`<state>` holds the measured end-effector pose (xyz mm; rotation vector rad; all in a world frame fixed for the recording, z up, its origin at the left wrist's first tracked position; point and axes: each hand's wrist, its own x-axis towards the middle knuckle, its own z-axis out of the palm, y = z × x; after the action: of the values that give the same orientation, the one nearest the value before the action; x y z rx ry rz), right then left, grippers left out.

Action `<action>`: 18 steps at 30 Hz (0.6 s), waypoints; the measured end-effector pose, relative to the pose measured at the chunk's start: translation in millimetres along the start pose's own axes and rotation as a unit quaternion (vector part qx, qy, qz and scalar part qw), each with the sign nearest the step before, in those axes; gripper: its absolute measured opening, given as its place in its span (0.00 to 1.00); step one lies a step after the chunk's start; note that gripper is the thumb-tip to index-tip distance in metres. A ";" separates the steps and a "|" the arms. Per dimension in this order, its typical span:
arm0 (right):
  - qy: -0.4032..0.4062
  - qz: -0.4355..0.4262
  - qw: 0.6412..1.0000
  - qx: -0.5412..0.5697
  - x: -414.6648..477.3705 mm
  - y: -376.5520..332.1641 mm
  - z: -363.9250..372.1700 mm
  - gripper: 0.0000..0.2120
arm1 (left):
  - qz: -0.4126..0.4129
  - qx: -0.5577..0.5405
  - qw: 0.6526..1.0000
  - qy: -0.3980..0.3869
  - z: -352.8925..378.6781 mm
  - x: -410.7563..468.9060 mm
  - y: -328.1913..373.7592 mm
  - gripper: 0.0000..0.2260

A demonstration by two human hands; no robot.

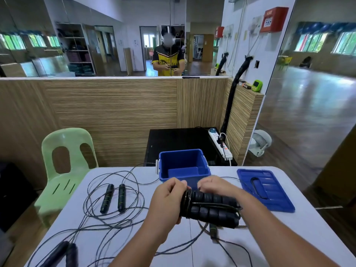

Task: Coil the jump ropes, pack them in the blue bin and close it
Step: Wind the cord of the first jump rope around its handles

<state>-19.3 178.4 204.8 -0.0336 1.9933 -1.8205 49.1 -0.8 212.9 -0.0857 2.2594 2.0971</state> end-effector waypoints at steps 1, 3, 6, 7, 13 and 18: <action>-0.018 -0.002 0.999 -0.027 3.1 -11.7 -1.0 0.09 | 0.004 0.011 1.000 0.000 -1.8 0.7 -1.4 0.15; -0.027 -0.004 0.996 -0.082 10.0 -22.1 -8.8 0.09 | 0.009 0.028 1.000 0.002 -4.6 3.0 -5.1 0.15; -0.016 -0.028 0.989 -0.143 9.1 -44.7 -14.9 0.17 | 0.011 0.040 0.999 0.007 -6.7 7.3 -10.0 0.16; -0.021 -0.035 0.986 -0.159 6.7 -53.5 -11.8 0.19 | 0.012 0.044 0.999 0.008 -7.2 8.6 -11.4 0.17; -0.023 -0.039 0.979 -0.201 0.6 -67.9 1.5 0.21 | 0.018 0.060 0.998 0.010 -10.5 14.2 -17.9 0.15; 0.006 -0.039 0.973 -0.228 2.0 -69.0 3.1 0.24 | 0.026 0.073 0.997 0.000 -10.0 14.2 -21.9 0.15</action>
<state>-38.8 165.6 269.9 -0.2428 2.4059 -1.3688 36.6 -12.4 190.7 -0.0197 2.4311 1.9466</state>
